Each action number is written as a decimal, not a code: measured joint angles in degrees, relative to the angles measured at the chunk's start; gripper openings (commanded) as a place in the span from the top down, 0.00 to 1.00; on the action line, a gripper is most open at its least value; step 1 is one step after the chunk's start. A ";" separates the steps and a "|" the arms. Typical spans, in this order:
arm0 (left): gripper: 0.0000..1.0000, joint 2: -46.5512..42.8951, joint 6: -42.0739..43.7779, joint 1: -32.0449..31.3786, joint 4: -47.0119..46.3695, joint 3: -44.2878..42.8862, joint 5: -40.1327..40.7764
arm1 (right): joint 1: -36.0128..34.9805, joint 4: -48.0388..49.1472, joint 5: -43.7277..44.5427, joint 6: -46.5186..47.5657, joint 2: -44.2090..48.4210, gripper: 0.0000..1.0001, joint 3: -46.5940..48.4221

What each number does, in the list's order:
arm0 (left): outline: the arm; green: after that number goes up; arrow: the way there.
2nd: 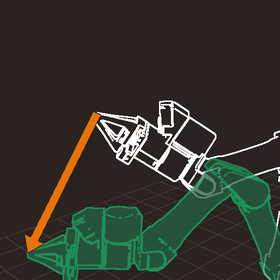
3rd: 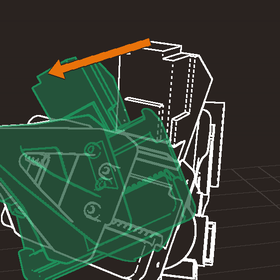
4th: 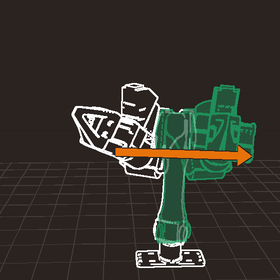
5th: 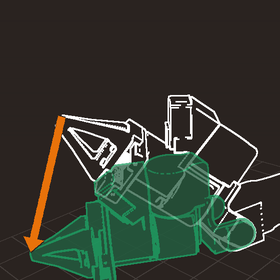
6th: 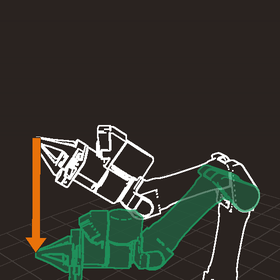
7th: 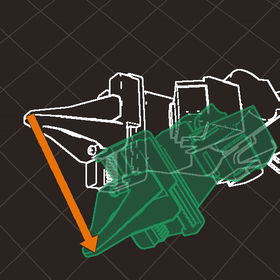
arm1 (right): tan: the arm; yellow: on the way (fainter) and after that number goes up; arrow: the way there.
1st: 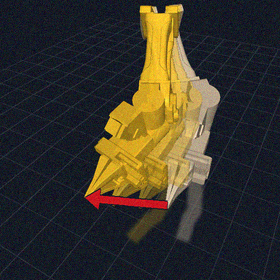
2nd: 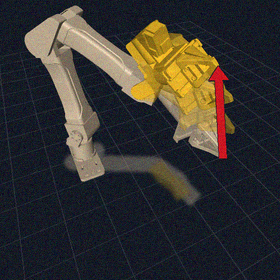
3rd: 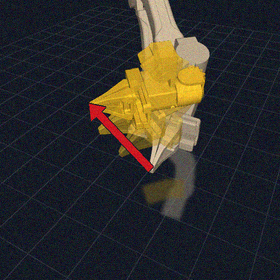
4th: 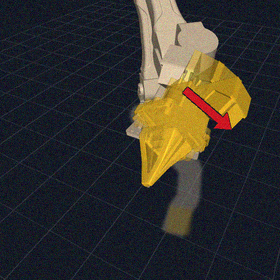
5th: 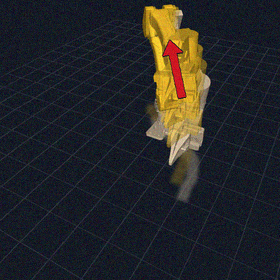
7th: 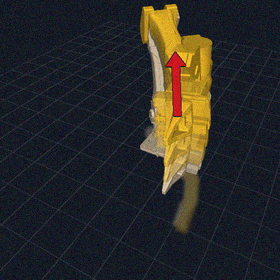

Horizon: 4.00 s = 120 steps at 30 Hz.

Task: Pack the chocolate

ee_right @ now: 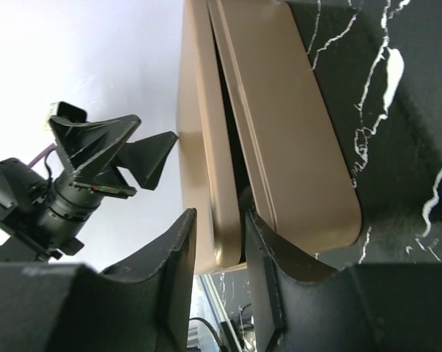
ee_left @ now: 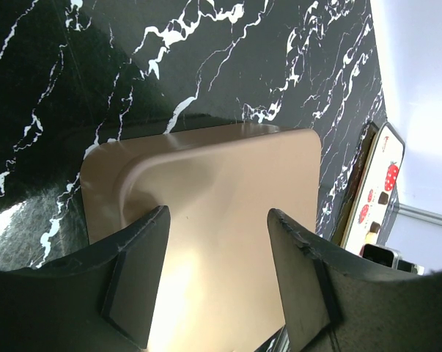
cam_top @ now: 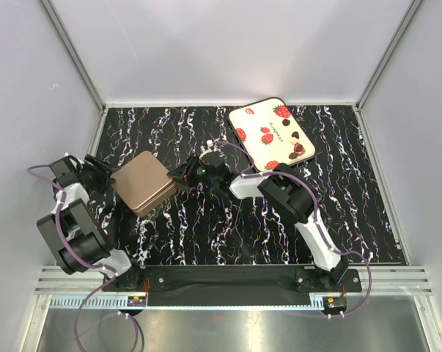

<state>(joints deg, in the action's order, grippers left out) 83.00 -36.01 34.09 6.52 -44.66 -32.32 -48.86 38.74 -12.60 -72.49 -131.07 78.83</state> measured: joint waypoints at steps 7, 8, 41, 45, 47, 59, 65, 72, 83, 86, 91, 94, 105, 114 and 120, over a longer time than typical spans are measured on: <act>0.37 0.02 -0.02 -1.51 -0.09 -0.31 -0.07 | -0.02 -6.19 1.77 2.08 2.36 0.59 0.35; 0.37 0.04 -0.02 -1.73 -0.11 -0.33 -0.11 | -0.02 -7.08 2.12 2.21 2.71 0.59 0.37; 0.34 -4.37 1.51 -5.05 10.45 -10.67 3.30 | -0.55 -23.76 9.73 9.73 8.41 0.43 1.64; 0.35 -4.52 3.13 -5.05 13.75 -11.45 9.60 | -0.70 -25.86 10.19 10.75 8.52 0.38 2.16; 0.35 -4.52 3.58 -5.05 14.99 -10.80 12.22 | -0.81 -26.67 10.32 11.13 8.63 0.35 2.62; 0.42 -0.31 4.11 -6.01 13.27 -6.51 16.31 | -3.45 -28.87 11.69 11.87 9.07 0.30 7.72; 0.44 0.48 4.09 -9.05 11.85 -4.57 17.44 | -4.07 -32.35 13.20 11.06 8.96 0.38 9.79; 0.45 0.57 4.20 -10.32 12.55 -4.04 18.97 | -4.07 -37.66 16.33 10.29 8.17 0.42 11.02; 0.44 0.52 4.31 -10.40 13.49 -4.50 19.23 | -4.07 -40.48 16.57 12.41 7.63 0.44 13.07; 0.41 0.35 4.79 -10.43 16.15 -6.01 20.44 | -4.07 -42.49 16.31 14.56 6.91 0.44 15.08; 0.41 -1.75 5.84 -10.43 20.37 -11.47 22.75 | -4.07 -42.64 15.28 15.52 5.81 0.45 16.41; 0.41 -4.63 6.03 -10.51 18.29 -12.28 21.14 | -4.07 -40.74 14.01 15.26 4.96 0.47 16.57; 0.44 1.14 5.53 -14.16 13.55 -8.39 15.04 | -4.02 -35.01 11.13 15.04 3.72 0.47 15.45; 0.43 0.20 5.46 -14.14 15.45 -8.79 21.64 | -4.02 -34.40 8.48 18.05 8.37 0.47 9.49; 0.35 -4.33 6.01 -14.78 21.66 -13.03 20.37 | -4.02 -38.88 8.66 23.02 20.57 0.33 3.15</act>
<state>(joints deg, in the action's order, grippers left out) 78.67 -30.00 19.31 28.18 -57.69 -11.94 -52.88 -0.14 -3.95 -49.47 -110.50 81.97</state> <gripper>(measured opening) 0.612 0.589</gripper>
